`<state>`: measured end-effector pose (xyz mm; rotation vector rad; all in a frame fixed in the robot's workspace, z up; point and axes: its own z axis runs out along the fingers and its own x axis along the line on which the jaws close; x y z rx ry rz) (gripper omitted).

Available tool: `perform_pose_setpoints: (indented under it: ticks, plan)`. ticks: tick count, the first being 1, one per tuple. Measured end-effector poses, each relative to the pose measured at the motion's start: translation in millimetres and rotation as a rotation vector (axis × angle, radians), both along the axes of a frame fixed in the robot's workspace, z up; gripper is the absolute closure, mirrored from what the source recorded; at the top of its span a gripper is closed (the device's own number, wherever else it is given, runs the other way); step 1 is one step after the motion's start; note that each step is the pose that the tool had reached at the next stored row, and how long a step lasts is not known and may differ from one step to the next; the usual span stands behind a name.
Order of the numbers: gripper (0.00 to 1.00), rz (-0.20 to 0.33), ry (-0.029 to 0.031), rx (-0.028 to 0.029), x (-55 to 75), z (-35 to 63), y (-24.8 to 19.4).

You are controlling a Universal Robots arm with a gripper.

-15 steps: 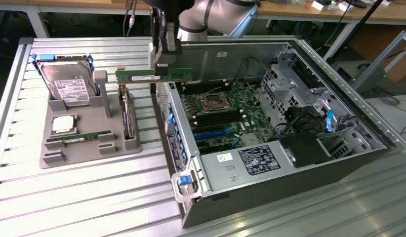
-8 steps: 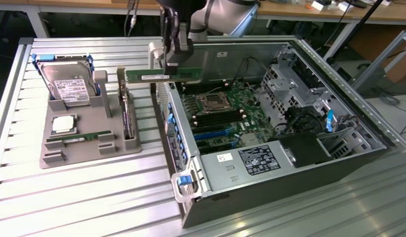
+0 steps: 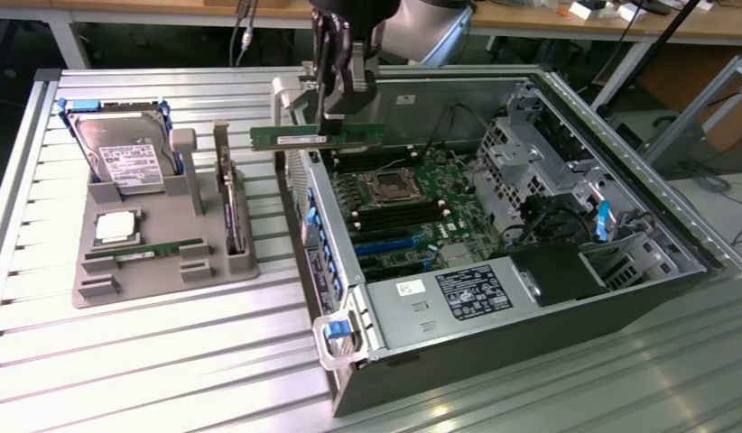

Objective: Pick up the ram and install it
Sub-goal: 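Pick up the ram and move it above insertion slot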

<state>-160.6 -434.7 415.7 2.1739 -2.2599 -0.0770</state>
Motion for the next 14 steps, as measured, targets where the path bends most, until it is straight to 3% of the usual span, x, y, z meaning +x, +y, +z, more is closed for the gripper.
perform_pose_setpoints:
  ticks: [14]
  plan:
    - [0.87, 0.002, 0.0, 0.0, 30.0, 0.0, 0.0]
